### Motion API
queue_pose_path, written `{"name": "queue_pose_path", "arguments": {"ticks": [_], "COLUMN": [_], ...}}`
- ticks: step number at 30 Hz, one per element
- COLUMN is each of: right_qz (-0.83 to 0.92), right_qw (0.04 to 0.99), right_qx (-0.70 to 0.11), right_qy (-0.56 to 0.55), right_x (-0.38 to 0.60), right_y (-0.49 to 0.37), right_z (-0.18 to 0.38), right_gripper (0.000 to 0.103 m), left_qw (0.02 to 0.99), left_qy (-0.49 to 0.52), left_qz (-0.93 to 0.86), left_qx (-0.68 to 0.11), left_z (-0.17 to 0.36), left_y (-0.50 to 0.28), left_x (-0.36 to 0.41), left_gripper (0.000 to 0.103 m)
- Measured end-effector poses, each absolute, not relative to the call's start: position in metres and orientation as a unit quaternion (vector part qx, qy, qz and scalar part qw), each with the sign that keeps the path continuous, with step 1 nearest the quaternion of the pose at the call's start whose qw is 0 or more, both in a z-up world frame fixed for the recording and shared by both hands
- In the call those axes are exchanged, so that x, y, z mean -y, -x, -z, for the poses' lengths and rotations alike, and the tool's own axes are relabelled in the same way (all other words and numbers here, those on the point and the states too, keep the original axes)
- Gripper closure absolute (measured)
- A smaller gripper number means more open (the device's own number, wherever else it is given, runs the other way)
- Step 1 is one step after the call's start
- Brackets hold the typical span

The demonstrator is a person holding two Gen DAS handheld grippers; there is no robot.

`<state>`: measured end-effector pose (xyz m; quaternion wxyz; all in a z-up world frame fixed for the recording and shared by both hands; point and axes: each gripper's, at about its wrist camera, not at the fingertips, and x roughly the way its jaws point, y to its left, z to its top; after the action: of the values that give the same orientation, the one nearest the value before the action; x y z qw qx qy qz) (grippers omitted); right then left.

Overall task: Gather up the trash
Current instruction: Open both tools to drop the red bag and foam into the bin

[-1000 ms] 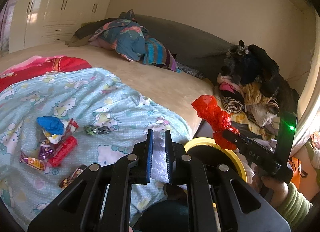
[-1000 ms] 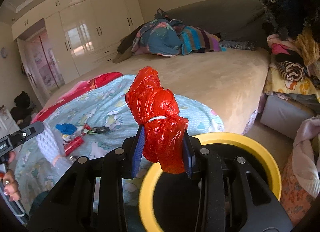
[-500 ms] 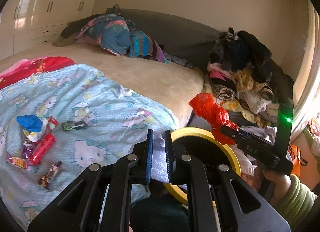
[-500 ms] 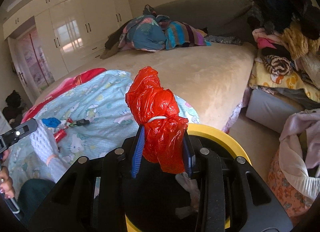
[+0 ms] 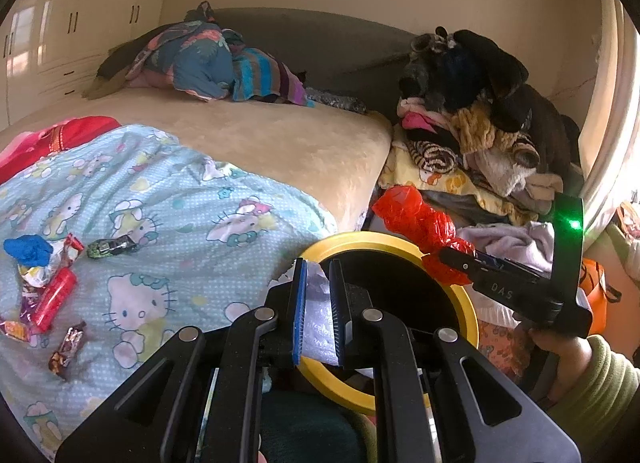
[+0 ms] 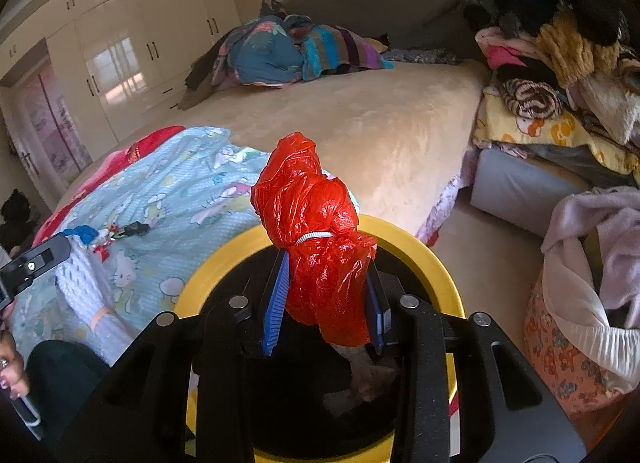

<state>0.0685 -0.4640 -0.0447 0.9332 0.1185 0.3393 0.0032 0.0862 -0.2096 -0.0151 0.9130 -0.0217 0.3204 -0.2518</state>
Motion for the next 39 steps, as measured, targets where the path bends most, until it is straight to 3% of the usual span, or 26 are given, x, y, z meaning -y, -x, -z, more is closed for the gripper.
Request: {"name": "queue_pose_path", "arguments": {"ticks": [21,22,25,27,29,33,39], "right_qz": [-0.001,-0.003,-0.007,-0.005,-0.004,-0.003,-0.009], "right_qw": [0.914,0.912,0.907,0.906,0.906,0.908,0.918], "right_qx": [-0.379,-0.384,-0.392,-0.394,-0.395,-0.390,-0.371], "right_qy": [-0.142,-0.144,-0.152,-0.154,-0.153,-0.150,-0.137], "right_x": [0.483,0.483,0.483,0.482,0.479,0.475,0.462], "right_y": [-0.070,-0.071,-0.073,-0.073,-0.073,-0.073,-0.070], "right_z": [0.074,0.076,0.080,0.082,0.083,0.080,0.067], "right_gripper": [0.073,0.070,0.057,0.050,0.048,0.041,0.040], "left_qw": [0.890,0.890,0.891,0.896,0.900,0.907,0.916], "left_qy": [-0.014,-0.011,0.005,0.014,0.016,0.023,0.031], "left_qz": [0.273,0.272,0.262,0.256,0.248,0.230,0.212], "left_qx": [-0.364,-0.365,-0.370,-0.363,-0.358,-0.352,-0.339], "left_z": [0.060,0.062,0.064,0.062,0.059,0.053,0.042], "left_y": [-0.106,-0.108,-0.112,-0.112,-0.111,-0.110,-0.105], "left_x": [0.259,0.259,0.252,0.245,0.240,0.229,0.213], "left_gripper": [0.088,0.080,0.038,0.028,0.008,0.007,0.007]}}
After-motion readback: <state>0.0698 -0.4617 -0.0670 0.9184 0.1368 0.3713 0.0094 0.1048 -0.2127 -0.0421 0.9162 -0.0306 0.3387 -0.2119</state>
